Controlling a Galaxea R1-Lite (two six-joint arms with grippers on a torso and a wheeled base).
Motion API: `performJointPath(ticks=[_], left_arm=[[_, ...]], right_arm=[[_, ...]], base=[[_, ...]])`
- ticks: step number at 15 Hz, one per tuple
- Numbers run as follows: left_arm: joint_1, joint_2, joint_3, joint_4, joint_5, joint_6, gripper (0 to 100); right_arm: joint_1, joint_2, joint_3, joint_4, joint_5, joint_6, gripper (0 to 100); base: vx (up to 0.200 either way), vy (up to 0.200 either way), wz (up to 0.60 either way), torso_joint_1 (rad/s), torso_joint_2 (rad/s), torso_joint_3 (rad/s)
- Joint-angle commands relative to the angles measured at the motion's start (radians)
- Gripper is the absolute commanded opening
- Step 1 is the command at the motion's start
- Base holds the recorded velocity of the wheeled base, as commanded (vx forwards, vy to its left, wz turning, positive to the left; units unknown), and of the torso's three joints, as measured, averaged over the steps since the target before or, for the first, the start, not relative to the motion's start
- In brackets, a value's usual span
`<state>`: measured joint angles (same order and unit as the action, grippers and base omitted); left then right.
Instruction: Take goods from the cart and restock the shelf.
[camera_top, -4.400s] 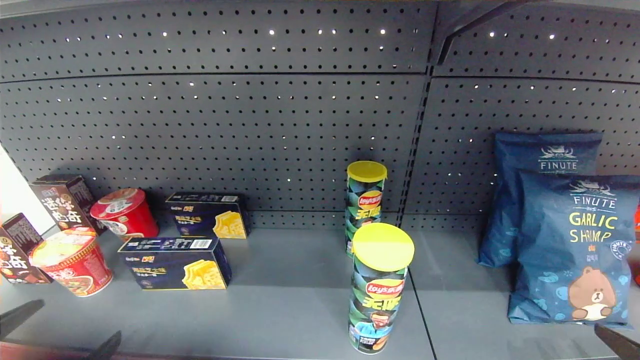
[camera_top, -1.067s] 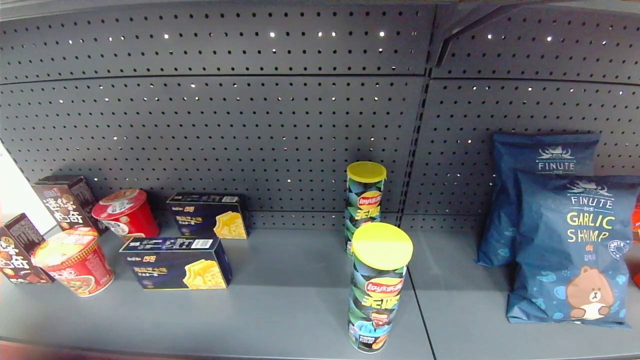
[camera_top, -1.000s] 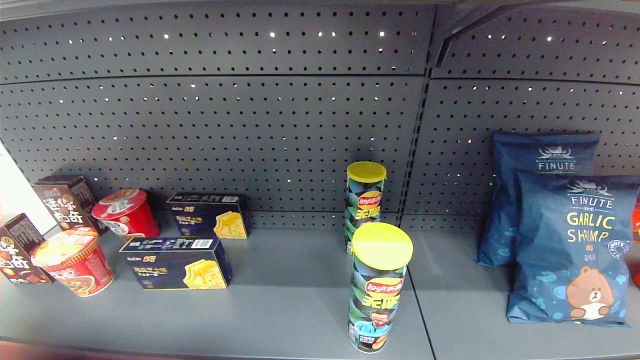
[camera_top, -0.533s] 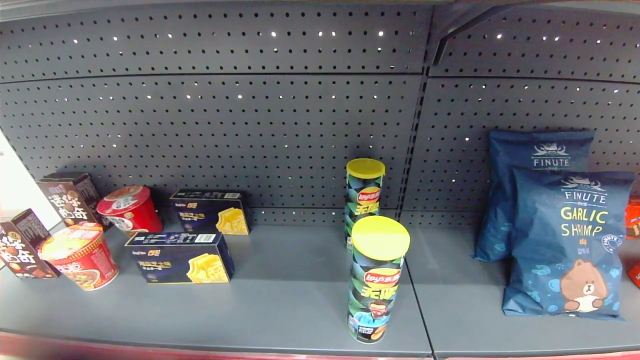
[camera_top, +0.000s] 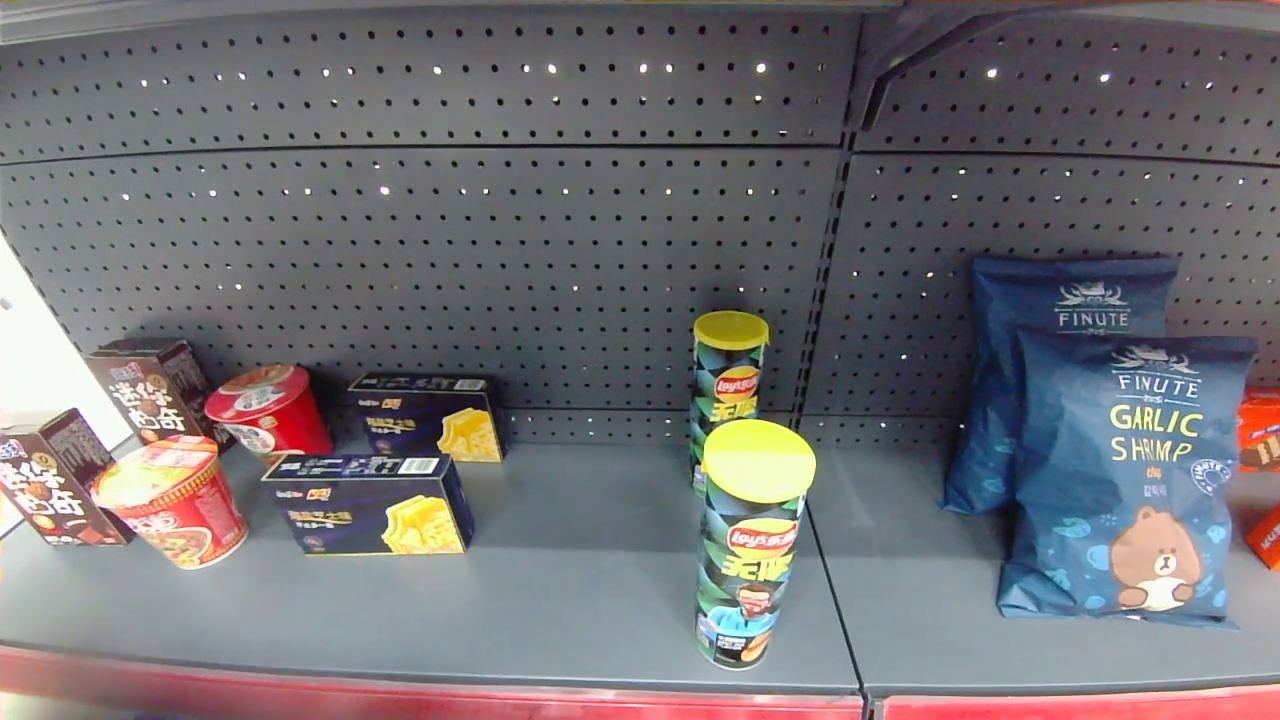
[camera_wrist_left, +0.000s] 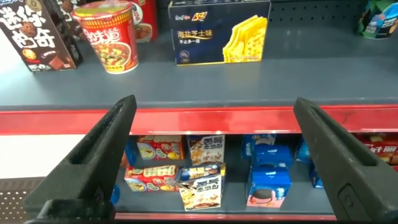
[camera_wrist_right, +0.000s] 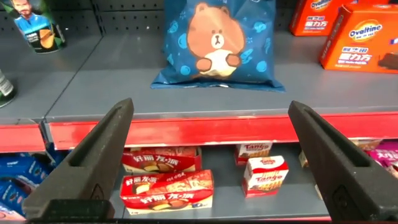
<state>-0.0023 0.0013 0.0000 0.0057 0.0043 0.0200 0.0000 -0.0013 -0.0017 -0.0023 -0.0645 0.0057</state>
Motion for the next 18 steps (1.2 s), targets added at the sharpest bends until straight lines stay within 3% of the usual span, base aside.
performJointPath(ticks=[1,10,12,18], left_arm=[[0.001,-0.001,0.0,0.0,0.002,0.0,100],[0.001,-0.001,0.0,0.0,0.003,0.008,100],[0.001,-0.001,0.0,0.0,0.008,0.011,100],[0.001,-0.001,0.0,0.0,0.006,-0.002,100]], right_arm=[[0.0,0.001,0.0,-0.001,0.0,0.0,100],[0.0,0.001,0.0,-0.001,-0.001,0.0,100],[0.0,0.001,0.0,-0.001,0.0,0.0,100],[0.0,0.001,0.0,0.001,0.0,0.0,100]], base=[[0.0,0.0,0.0,0.0,0.0,0.0],[0.0,0.0,0.0,0.0,0.0,0.0],[0.0,-0.2,0.0,0.0,0.0,0.002],[0.0,0.0,0.0,0.0,0.0,0.0]])
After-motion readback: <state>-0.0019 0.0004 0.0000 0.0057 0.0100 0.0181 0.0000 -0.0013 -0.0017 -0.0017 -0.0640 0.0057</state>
